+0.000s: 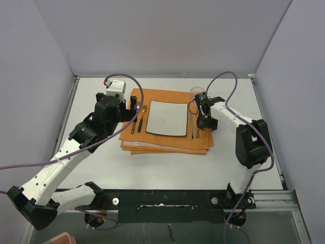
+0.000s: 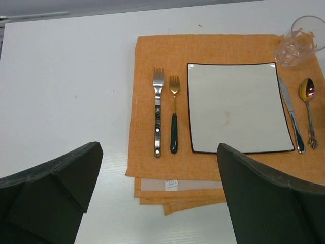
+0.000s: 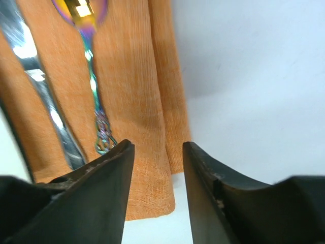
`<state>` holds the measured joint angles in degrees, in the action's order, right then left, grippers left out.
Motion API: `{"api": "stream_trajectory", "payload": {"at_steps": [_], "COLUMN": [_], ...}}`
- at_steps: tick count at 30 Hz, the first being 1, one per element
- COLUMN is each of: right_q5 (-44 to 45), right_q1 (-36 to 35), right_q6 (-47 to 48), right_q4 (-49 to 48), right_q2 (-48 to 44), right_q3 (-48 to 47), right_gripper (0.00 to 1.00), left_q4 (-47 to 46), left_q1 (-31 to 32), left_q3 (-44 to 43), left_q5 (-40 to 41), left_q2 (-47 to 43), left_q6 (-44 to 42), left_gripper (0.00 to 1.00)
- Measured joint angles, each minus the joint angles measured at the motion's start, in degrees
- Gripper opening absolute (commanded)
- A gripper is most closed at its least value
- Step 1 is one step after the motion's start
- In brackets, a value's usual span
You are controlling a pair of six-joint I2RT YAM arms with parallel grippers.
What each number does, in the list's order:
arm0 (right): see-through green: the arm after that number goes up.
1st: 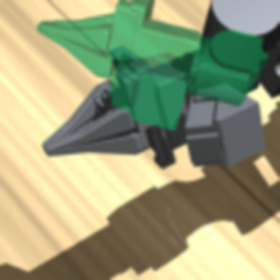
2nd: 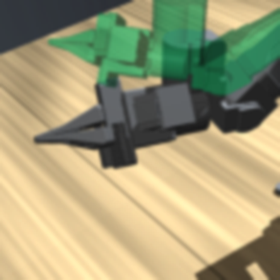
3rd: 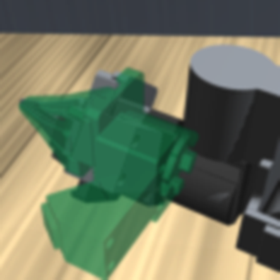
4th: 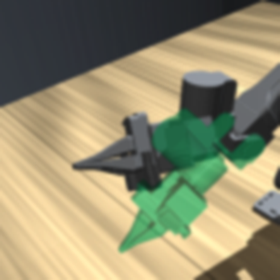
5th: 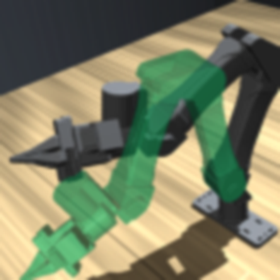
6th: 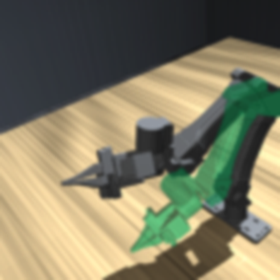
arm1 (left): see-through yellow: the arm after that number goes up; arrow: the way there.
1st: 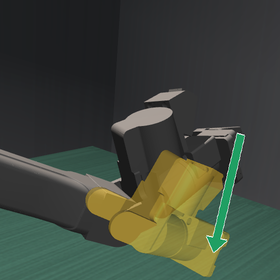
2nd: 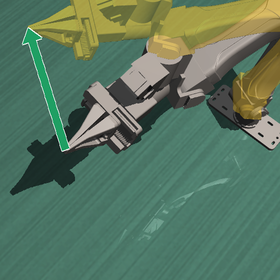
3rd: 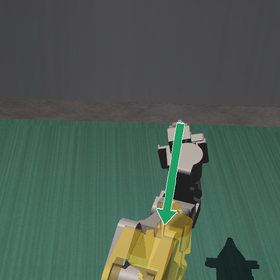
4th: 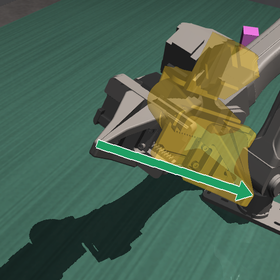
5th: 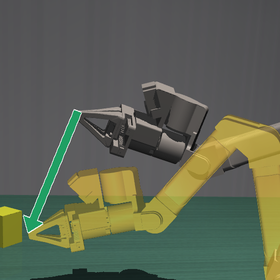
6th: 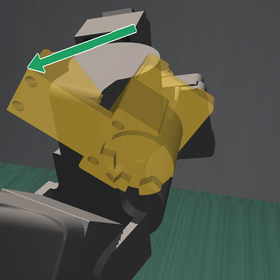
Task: Set the dinner table for one person
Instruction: Adjust the napkin at the center of the board.
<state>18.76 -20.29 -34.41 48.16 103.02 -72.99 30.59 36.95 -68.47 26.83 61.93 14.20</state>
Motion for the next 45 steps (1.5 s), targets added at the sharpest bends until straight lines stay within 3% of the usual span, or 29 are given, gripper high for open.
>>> {"api": "stream_trajectory", "payload": {"at_steps": [2,5,7,9,11,12,15,18,20,21,26,34,45], "right_q5": [1.9,4.2,4.1,2.8,1.2,0.5,-0.8,-1.7,-2.3,-2.7,-4.8,-6.8,-9.1], "right_q1": [0.0,0.0,0.0,0.0,0.0,0.0,0.1,0.3,0.4,0.4,0.4,0.1,-2.5], "right_q6": [0.9,2.3,3.9,6.0,8.0,8.7,10.2,10.4,10.3,10.2,8.7,6.3,3.4], "right_q4": [0.8,0.2,-2.1,-5.6,-9.4,-10.5,-12.2,-11.8,-10.3,-9.1,-3.0,2.3,4.4], "right_q2": [0.0,-1.6,-5.4,-11.5,-18.6,-21.3,-27.7,-28.0,-26.2,-24.9,-18.9,-12.3,2.8], "right_q3": [-4.0,-8.3,-8.2,-6.1,-3.2,-2.3,-1.0,-0.8,-0.5,-0.2,0.9,0.7,-2.3], "right_gripper": [0.45,0.43,0.43,0.51,0.52,0.52,0.50,0.41,0.11,0.01,0.00,0.00,0.00], "left_q4": [0.0,-0.7,-1.1,-1.6,-2.3,-2.6,-2.6,-2.6,-2.7,-3.0,-5.2,-8.1,-10.6], "left_q1": [0.0,-0.8,-2.3,-4.4,-6.7,-7.8,-11.4,-15.8,-18.7,-20.2,-24.1,-24.4,-24.4], "left_q3": [0.0,0.3,0.7,0.7,0.7,0.7,-0.5,-1.0,-0.9,-0.6,1.7,2.9,4.2], "left_q5": [0.2,-0.1,-0.8,-2.2,-3.6,-4.5,-8.5,-13.6,-16.0,-17.2,-21.9,-26.9,-27.5], "left_q2": [0.1,0.7,2.3,5.6,9.7,11.9,19.4,24.4,26.0,26.4,27.7,34.1,35.6], "left_q6": [-0.5,-1.1,-0.9,-0.5,0.7,1.2,3.2,6.1,7.9,8.9,12.4,15.5,16.5], "left_gripper": [0.98,0.77,0.56,0.37,0.08,0.00,0.00,0.00,0.00,0.00,0.00,0.00,0.00]}}
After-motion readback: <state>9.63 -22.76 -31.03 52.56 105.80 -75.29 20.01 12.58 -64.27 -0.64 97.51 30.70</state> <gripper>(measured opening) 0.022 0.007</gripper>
